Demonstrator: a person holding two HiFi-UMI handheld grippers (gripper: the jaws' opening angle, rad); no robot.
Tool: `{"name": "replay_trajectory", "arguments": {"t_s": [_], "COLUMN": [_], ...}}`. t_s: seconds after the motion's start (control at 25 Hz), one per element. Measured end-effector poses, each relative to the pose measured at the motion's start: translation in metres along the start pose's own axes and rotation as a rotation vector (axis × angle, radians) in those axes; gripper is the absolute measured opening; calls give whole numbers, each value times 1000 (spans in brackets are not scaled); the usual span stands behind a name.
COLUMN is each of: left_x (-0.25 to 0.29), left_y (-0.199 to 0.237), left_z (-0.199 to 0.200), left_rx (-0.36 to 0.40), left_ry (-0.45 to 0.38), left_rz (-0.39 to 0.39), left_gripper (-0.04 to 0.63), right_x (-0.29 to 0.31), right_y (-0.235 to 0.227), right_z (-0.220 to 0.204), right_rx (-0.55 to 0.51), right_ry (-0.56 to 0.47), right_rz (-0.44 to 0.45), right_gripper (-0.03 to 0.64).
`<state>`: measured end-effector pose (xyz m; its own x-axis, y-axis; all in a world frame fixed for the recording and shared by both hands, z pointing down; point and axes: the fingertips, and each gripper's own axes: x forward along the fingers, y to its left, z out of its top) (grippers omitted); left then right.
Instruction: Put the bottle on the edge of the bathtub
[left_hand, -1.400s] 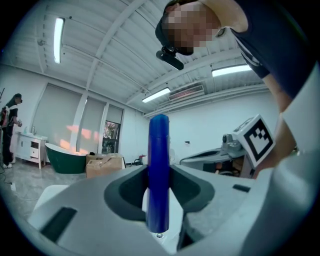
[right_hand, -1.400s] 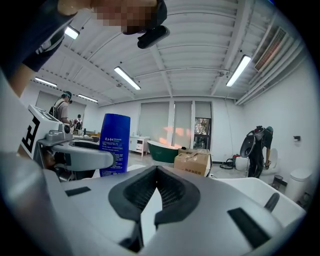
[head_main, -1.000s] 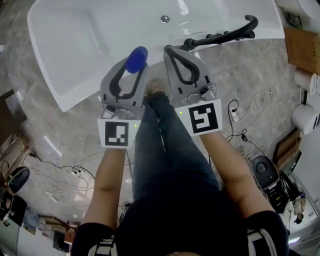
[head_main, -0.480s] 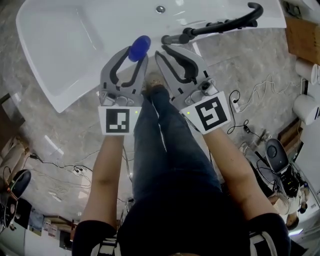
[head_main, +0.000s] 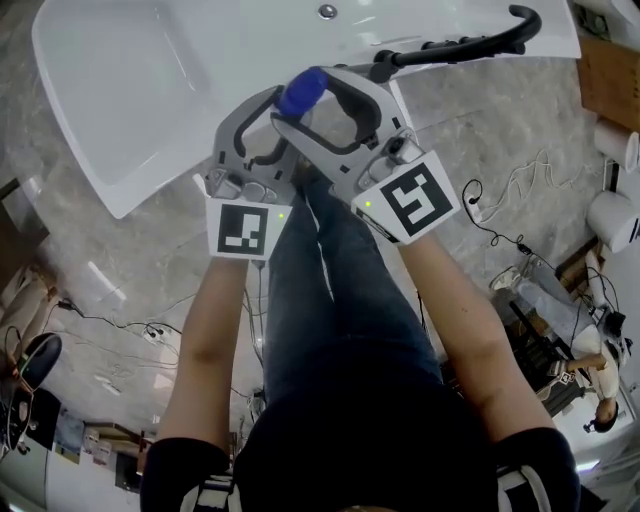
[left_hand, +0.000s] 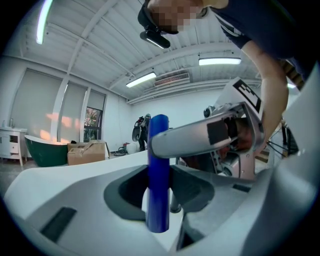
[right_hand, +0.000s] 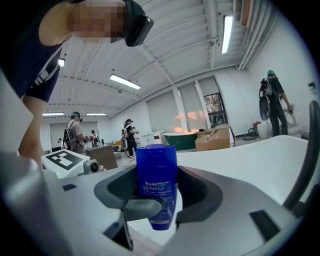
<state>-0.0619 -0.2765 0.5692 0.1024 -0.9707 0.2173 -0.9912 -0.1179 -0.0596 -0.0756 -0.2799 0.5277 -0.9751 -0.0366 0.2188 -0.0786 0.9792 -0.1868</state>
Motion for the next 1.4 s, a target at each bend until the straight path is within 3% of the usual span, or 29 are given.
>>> {"name": "replay_trajectory", "arguments": {"t_s": [0.16,0.4,0.6,0.72,0.84,0.92,0.96,1.2,1.4], "left_x": [1,6,2,-8,-26,-38,-41,-46,-43], "left_y": [1,0,4,12,26,34,36,37,33], "left_z": [-10,-26,-44,-55,-66,-70,-71,-59,-54], "left_rx": [4,87,89,49,-62,-119,-135,-208,-226], "left_ry": [12,68,114,131,156,172,178,165,149], "left_rz": [-25,-78,-76,-30,74,133,146,171,164], "left_gripper": [138,141,144,144,124,0,0,0,0], "right_x": [5,11,15,14,13,14,15,20,22], "right_y": [1,-7,-17,-25,-31,-32,-32,-35,-36], "right_z": [-11,-35,-52,-64,-74,-78,-79,-79,-81], "right_rx": [-33,-79,-94,-82,-77,-81,-83,-96,-102], "right_ry": [37,101,128,135,138,140,140,122,107], "right_rz": [-20,-82,-125,-160,-192,-205,-211,-236,-241], "right_gripper": [258,255,253,253,253,253,253,253,253]}}
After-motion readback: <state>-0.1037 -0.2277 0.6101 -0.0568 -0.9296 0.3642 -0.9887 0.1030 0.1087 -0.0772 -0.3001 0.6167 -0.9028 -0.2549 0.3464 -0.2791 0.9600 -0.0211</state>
